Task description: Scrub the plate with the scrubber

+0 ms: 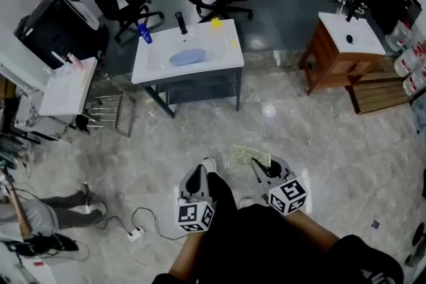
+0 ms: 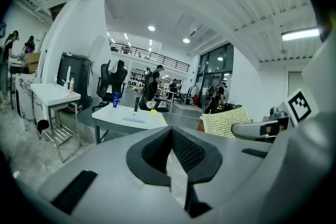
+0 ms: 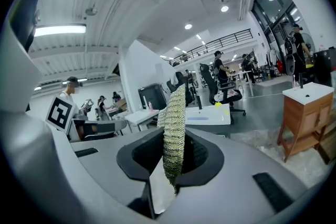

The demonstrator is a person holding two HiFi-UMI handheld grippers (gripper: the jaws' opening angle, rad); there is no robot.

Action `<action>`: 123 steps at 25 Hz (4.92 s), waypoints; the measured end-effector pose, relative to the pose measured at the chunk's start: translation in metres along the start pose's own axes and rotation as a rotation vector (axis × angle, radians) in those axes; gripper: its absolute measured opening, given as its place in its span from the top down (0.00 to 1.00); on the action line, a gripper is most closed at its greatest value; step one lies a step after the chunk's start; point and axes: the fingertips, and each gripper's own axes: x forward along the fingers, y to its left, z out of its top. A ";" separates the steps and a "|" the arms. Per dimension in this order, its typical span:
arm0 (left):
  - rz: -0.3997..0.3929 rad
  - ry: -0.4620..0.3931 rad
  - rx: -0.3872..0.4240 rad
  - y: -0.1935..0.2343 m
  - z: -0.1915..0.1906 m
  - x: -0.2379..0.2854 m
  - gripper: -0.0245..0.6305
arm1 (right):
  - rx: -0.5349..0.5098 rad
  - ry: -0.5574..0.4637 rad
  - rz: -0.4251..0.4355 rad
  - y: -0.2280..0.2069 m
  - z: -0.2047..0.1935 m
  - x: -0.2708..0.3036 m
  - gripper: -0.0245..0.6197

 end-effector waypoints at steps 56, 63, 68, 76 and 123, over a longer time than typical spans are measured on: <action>-0.020 0.130 -0.059 0.311 0.128 0.357 0.96 | 0.043 0.035 -0.091 -0.115 0.153 0.442 0.86; 0.053 0.224 -0.078 0.332 0.112 0.428 0.96 | 0.089 0.061 -0.060 -0.171 0.157 0.481 0.86; 0.091 0.323 -0.087 0.350 0.093 0.484 0.96 | 0.107 0.082 -0.045 -0.217 0.162 0.506 0.86; 0.158 0.531 -0.260 0.384 0.032 0.562 0.92 | 0.130 0.121 0.010 -0.263 0.160 0.537 0.86; -0.028 1.050 -0.725 0.444 -0.125 0.684 0.89 | 0.206 0.258 -0.124 -0.360 0.134 0.592 0.86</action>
